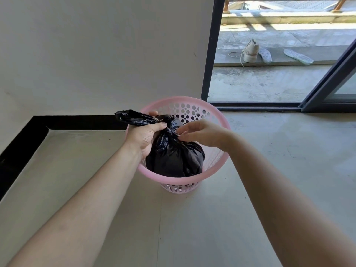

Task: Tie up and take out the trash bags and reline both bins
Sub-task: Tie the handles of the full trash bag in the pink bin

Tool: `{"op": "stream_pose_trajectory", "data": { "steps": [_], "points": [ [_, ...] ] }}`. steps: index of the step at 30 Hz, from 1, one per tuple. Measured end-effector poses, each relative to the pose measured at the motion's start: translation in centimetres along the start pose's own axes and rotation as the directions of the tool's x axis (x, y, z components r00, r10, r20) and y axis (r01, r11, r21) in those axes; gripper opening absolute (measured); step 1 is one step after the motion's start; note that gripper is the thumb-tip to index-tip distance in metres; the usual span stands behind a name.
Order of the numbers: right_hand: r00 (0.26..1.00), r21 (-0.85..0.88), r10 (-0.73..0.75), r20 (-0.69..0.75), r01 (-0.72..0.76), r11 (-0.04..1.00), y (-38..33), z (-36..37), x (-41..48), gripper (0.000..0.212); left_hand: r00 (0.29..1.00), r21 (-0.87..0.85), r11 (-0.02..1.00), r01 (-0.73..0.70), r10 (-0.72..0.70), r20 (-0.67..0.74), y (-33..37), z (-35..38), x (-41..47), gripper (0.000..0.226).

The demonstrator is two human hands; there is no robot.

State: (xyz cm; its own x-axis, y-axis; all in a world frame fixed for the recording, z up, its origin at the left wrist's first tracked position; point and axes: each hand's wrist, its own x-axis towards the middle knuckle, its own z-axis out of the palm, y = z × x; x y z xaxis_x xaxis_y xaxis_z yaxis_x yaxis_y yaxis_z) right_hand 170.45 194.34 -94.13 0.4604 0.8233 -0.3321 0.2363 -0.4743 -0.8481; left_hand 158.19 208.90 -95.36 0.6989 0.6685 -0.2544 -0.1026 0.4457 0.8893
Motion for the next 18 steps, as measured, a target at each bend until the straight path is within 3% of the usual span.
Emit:
{"op": "stream_pose_trajectory", "data": {
  "steps": [5, 11, 13, 18],
  "points": [
    [0.961, 0.117, -0.024, -0.275, 0.058, 0.991, 0.1, 1.1, 0.6, 0.023, 0.999, 0.006, 1.0, -0.018, 0.018, 0.049, 0.0, 0.1, 0.2, 0.038],
    [0.979, 0.281, -0.05, -0.199, 0.106, 0.954, -0.7, 0.8, -0.4, 0.021, 0.998, 0.012, 0.999, -0.043, 0.043, 0.04, 0.0, 0.5, 0.0, 0.033],
    [0.973, 0.202, -0.089, -0.212, 0.132, 0.971, -0.5, 0.8, -0.4, 0.01, 0.998, 0.022, 0.998, -0.054, 0.053, 0.041, -0.1, 0.6, -0.2, 0.028],
    [0.923, -0.008, -0.179, -0.34, 0.187, 0.982, 0.1, 0.7, 0.4, 0.02, 0.993, 0.039, 0.996, -0.079, 0.075, 0.086, 0.3, 0.9, -0.2, 0.006]
  ]
}}
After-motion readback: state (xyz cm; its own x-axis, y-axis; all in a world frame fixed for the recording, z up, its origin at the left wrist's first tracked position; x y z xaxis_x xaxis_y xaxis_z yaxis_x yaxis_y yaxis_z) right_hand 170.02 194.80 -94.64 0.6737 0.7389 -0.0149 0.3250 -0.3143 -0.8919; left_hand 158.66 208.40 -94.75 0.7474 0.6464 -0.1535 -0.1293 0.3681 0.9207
